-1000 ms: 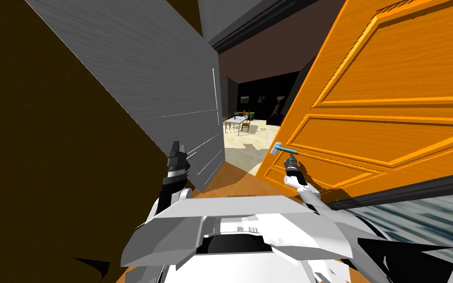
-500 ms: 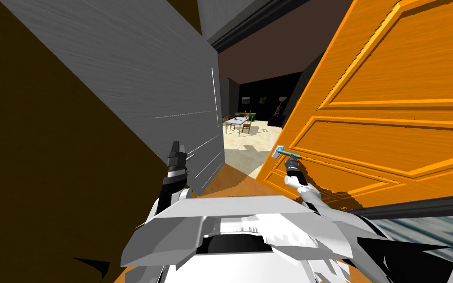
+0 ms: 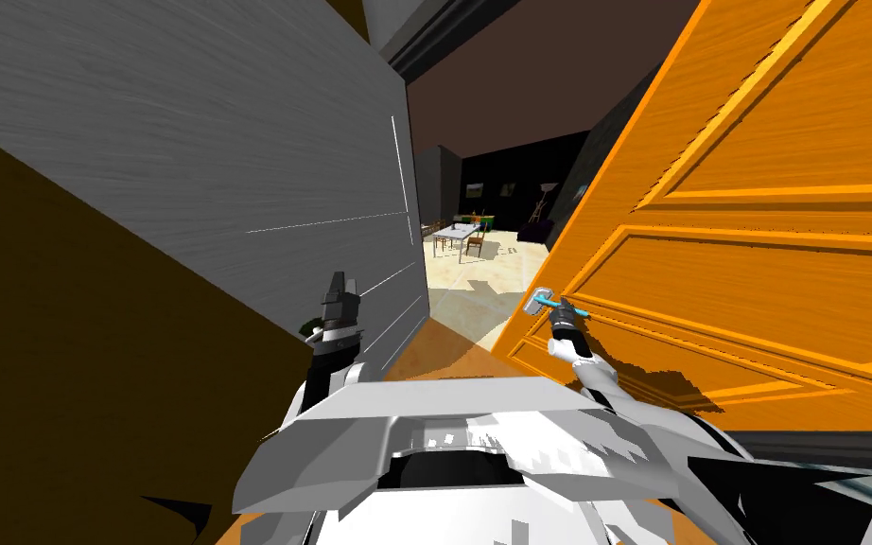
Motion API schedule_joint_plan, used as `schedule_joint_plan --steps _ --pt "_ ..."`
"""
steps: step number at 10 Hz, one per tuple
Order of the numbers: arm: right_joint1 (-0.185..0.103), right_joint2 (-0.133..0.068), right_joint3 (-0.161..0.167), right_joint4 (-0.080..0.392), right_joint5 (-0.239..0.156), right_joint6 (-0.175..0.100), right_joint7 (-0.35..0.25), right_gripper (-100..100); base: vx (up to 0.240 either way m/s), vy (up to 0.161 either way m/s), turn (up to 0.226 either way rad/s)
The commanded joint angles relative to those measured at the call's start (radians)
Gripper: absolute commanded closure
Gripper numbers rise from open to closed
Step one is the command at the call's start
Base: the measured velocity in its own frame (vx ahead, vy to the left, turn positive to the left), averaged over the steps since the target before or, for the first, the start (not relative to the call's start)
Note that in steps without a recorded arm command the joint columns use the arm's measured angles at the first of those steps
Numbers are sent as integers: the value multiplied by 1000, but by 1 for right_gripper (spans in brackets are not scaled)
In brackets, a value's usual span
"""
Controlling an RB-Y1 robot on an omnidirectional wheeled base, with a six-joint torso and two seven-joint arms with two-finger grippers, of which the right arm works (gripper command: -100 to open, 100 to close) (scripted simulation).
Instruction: Pull the door open
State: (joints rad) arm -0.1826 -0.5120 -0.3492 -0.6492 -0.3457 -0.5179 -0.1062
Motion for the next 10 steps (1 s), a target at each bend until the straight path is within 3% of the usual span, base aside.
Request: schedule_joint_plan --steps 1,2,3,8,10 --pt "-1 0 -2 4 0 -2 1 -100 139 -106 17" --pt "-1 0 -1 2 0 -1 1 -100 63 -44 10" --pt "-1 0 -1 2 0 -1 1 100 -10 4 -4" --pt "-1 0 -1 2 0 -1 1 100 -12 8 -1" --pt "-4 4 26 -8 10 4 -14 100 -178 -41 65"
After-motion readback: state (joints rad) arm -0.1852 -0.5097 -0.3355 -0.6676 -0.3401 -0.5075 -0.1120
